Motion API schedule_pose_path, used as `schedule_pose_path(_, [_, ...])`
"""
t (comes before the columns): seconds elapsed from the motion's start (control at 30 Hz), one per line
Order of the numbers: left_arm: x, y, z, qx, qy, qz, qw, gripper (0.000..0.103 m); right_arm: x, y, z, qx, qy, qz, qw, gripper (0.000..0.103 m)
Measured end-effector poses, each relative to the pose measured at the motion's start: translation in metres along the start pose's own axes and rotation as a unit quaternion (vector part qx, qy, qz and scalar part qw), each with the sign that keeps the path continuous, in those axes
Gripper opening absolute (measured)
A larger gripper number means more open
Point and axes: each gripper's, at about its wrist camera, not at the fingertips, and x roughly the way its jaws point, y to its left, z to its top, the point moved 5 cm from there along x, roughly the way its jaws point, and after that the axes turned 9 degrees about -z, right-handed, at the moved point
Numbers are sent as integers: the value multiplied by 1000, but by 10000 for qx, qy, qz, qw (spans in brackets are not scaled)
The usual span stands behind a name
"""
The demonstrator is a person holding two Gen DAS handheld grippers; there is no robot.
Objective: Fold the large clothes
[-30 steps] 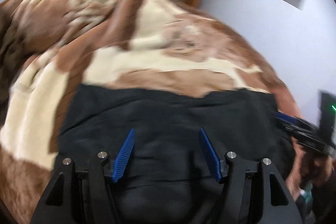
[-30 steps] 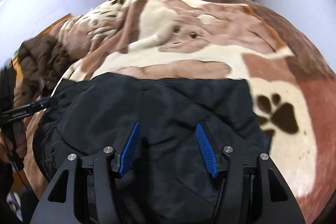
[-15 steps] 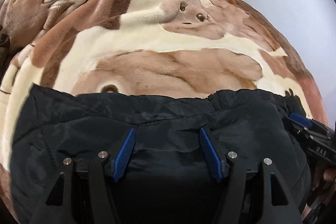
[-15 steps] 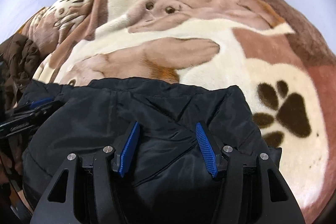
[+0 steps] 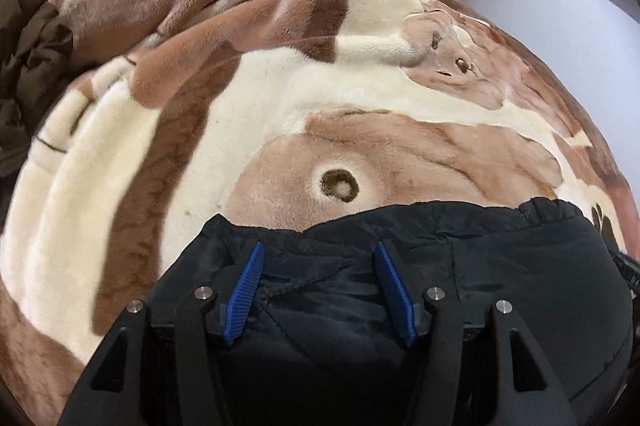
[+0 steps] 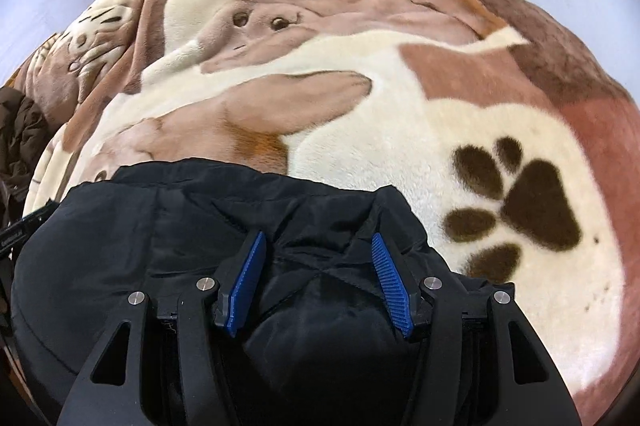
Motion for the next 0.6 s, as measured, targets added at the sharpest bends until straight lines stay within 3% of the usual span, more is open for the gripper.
schedule_pose_path(0.37, [7, -2, 1, 18, 104, 130, 9999, 60, 12, 0, 0, 5, 109, -83, 9999, 55])
schedule_pose_path(0.5, [-31, -6, 7, -54, -30, -10, 10000, 51, -9, -6, 5, 148, 242, 27, 9996, 55])
schedule_pose_path(0.6, [-76, -13, 3, -29, -459, -262, 9986, 50, -50, -5, 5, 228, -145, 210, 9994, 55])
